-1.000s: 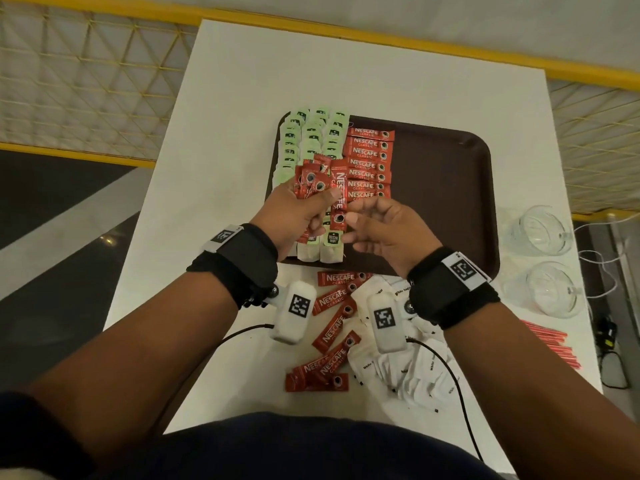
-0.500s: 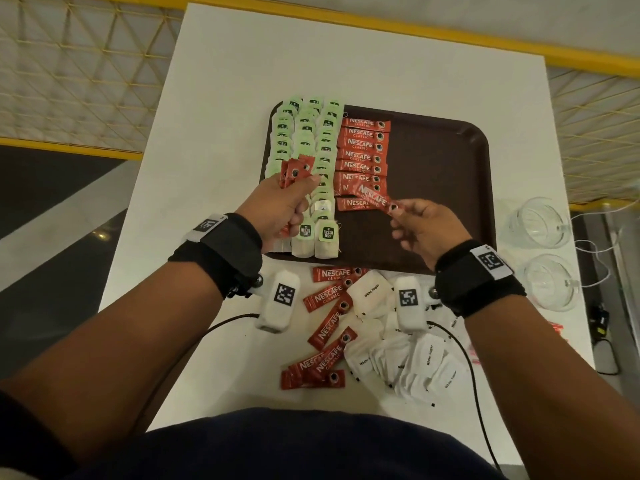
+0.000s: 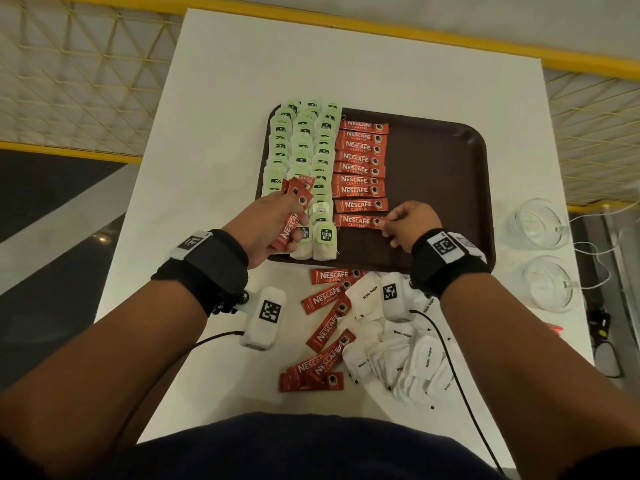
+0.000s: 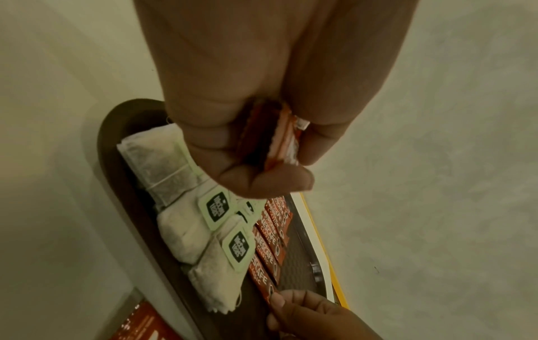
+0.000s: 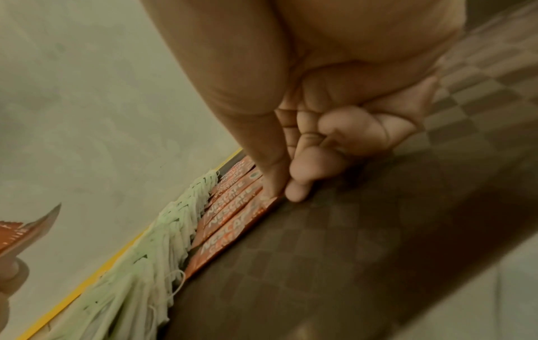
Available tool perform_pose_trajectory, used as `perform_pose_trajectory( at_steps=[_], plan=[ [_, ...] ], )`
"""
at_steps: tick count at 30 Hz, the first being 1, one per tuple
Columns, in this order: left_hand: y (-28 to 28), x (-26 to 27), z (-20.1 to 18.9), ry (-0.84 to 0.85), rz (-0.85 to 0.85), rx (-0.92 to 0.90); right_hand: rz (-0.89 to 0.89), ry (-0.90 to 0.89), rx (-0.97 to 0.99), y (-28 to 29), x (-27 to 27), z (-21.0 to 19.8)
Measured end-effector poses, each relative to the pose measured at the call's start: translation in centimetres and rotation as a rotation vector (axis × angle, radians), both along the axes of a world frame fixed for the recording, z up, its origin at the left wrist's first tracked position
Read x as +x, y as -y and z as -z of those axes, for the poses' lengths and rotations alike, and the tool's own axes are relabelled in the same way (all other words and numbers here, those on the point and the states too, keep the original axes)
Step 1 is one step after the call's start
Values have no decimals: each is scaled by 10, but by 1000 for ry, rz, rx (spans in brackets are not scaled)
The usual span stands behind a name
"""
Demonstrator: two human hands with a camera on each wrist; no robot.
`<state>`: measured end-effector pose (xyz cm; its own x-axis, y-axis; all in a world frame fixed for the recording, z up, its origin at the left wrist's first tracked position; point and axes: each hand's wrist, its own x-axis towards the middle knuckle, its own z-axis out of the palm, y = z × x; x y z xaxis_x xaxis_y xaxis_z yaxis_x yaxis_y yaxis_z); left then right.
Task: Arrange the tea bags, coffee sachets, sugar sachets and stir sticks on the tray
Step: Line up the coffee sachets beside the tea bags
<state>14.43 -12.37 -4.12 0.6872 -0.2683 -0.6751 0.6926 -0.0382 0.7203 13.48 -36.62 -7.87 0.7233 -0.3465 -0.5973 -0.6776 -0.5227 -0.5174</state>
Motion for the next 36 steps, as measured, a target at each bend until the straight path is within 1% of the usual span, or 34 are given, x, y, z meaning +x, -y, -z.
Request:
perform_pose_trajectory(
  at_steps=[4,7,10,11,13,14,16,18,20,22,24,26,28,30,33,36],
  plan=[
    [-2,-3,0,-6,10,-53,-7,4,-44,-2,3,3],
    [-3,-5,1,16,23,-31,-20,1,-69,-3,4,2],
    [-5,-7,4,64,87,-6,-45,-5,-101,-2,4,5],
    [-5,-8,5,80,111,-7,-47,17,-121,-2,4,5],
    [-5,-9,6,117,158,8,-62,118,-124,-6,0,-1],
    [-3,-10,7,140,180,20,-95,169,-87,-10,-2,-8],
    [2,-11,7,188,223,36,-208,221,66,-22,-8,-27],
    [8,-12,7,240,256,48,-299,195,246,-31,-11,-43],
    [12,-12,6,295,286,79,-324,162,356,-33,-13,-47],
    [14,-11,6,323,306,117,-250,159,453,-29,-15,-46],
    [14,-10,7,319,297,130,-119,161,528,-19,-20,-41],
    [11,-8,8,296,248,137,37,164,552,-6,-25,-35],
    [5,-6,11,278,199,164,175,153,536,6,-31,-25],
    [1,-6,13,280,170,165,262,120,491,14,-36,-14],
    [-2,-8,13,289,149,149,322,57,376,19,-38,-1],
    [-2,-8,15,270,154,152,315,17,311,13,-32,1]
  ],
)
